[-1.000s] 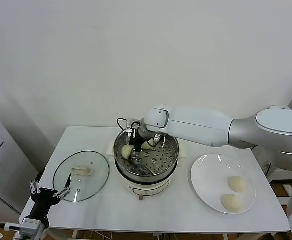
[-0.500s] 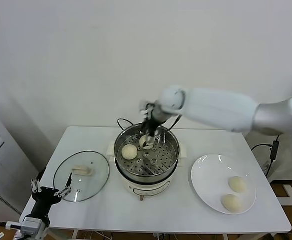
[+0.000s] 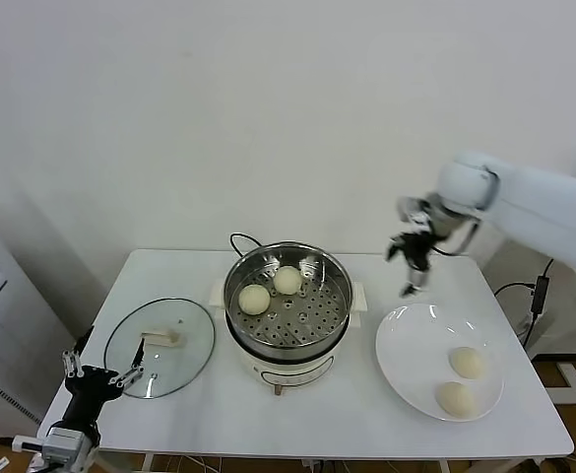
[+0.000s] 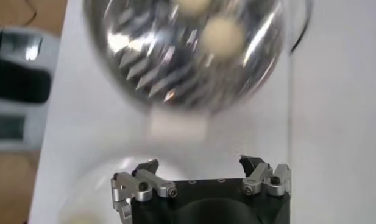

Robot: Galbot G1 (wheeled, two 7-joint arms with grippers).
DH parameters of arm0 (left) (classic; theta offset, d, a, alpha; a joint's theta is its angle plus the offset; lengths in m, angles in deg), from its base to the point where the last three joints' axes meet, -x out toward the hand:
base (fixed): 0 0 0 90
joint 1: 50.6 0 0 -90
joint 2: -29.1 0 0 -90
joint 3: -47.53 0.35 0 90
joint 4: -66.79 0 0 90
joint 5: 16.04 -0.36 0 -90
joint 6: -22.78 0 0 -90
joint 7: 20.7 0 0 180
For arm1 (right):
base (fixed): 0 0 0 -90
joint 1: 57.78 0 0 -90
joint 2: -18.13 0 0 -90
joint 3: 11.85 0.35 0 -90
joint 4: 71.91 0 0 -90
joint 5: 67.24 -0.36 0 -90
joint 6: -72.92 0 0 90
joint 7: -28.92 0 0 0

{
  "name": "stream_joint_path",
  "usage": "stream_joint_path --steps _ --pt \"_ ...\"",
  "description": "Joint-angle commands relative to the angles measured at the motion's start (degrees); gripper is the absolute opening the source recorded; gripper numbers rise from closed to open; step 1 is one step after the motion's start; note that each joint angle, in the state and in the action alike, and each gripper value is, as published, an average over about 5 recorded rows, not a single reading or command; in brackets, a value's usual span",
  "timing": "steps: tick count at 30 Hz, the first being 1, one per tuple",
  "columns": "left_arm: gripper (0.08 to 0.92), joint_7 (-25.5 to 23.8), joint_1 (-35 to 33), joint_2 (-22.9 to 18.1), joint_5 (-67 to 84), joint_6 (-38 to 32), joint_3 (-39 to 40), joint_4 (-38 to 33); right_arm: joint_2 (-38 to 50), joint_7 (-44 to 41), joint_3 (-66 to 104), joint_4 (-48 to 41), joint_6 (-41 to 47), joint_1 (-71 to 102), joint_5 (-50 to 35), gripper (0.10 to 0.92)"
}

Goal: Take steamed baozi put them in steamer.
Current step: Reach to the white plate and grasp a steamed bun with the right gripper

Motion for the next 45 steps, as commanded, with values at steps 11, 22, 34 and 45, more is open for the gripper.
stream_joint_path --steps 11,22,34,45 --pt "0.823 -0.2 -2.0 -0.9 -1.2 -0.5 -0.4 -0.5 10.7 -2.1 15.6 2.9 -6.8 30.2 16.9 0.823" --pt "0.823 -0.1 -2.1 -0.4 -1.1 -0.5 -0.7 -0.1 9.6 -2.1 15.7 1.6 -6.1 30.9 16.7 0.823" --pt "0.823 0.0 -2.2 -0.4 -1.2 -0.8 -0.6 0.2 8.4 -1.0 15.9 -0.2 -5.7 31.3 17.1 0.702" --pt "0.823 0.0 -2.4 -0.3 -1.1 -1.0 -0.9 0.0 8.3 -1.3 6.5 0.6 -6.1 15.3 10.5 0.501"
